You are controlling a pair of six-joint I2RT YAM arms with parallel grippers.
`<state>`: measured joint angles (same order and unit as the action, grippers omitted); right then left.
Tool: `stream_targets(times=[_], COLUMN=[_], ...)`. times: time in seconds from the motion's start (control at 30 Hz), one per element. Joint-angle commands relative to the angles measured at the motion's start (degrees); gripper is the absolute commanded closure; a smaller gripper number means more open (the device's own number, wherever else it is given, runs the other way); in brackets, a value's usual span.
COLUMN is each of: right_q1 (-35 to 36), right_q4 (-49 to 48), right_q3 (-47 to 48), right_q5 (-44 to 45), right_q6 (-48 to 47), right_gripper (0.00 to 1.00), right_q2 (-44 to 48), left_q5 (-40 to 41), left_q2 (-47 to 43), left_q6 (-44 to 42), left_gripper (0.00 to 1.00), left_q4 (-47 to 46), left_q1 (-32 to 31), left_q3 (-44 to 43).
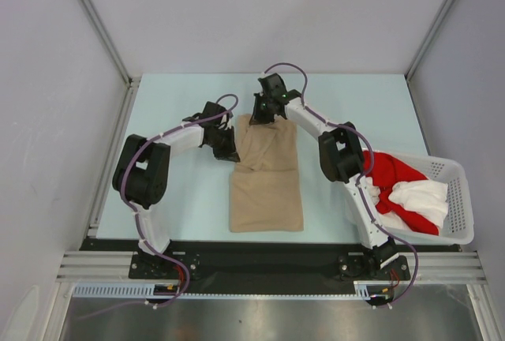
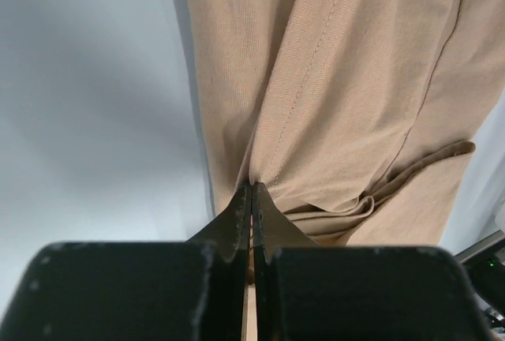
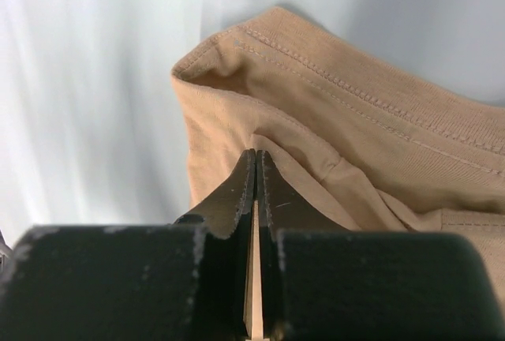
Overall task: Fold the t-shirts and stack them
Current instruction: Fold the tshirt
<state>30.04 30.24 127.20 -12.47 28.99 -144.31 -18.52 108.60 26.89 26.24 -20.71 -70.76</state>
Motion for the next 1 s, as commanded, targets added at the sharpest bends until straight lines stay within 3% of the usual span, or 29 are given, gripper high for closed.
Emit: stream_targets(times=[0.0,0.27,0.37,0.5,0.57,0.67,0.73,0.9,0.97], right_q1=[-0.2,-0.9,-1.4,-2.4,-3.7,-5.2,-6.0,-6.1,-6.3], right_q4=[-2.6,-3.3,-1.9,-0.2,2.7,6.7,7.3,7.8,8.5], right_q3=[1.5,3.3,5.6,6.0,6.1,4.3,1.4,-12.6,-16.7], right_q5=[1.0,-0.3,-2.4,-3.0,-3.1,-5.3,-8.1,-11.7,-12.6], right_q6=[0.7,1.9,2.3,1.2,0.7,-1.0,-3.0,-5.8,-6.5], right_gripper=[0.99,0.89,0.77,0.57,0.53,0.52,0.53,0.59,0.58], right_q2=[4.1,2.8,0.8,3.1,4.3,7.6,11.0,18.7,23.2], left_q5=[1.6,3.1,2.8,4.5,7.1,10.3,9.1,0.7,-0.5], left_q2=[-3.2,-2.4,-1.5,-3.4,-6.1,-8.5,-9.6,-6.8,-5.9], left_q6=[0.4,1.1,1.0,0.3,-0.3,-1.6,-2.7,-1.7,-1.2], left_gripper=[1.00,1.00,1.00,0.77,0.61,0.48,0.49,0.63,0.62], left_q4=[0.5,1.1,1.6,2.6,3.2,5.1,5.0,3.6,3.8], left_q1=[-0.3,-0.2,-0.3,-0.2,-0.3,-0.3,-0.2,0.4,0.3], left_q3=[0.5,-0.1,-0.7,-1.0,-1.4,-3.5,-5.4,-10.2,-11.2])
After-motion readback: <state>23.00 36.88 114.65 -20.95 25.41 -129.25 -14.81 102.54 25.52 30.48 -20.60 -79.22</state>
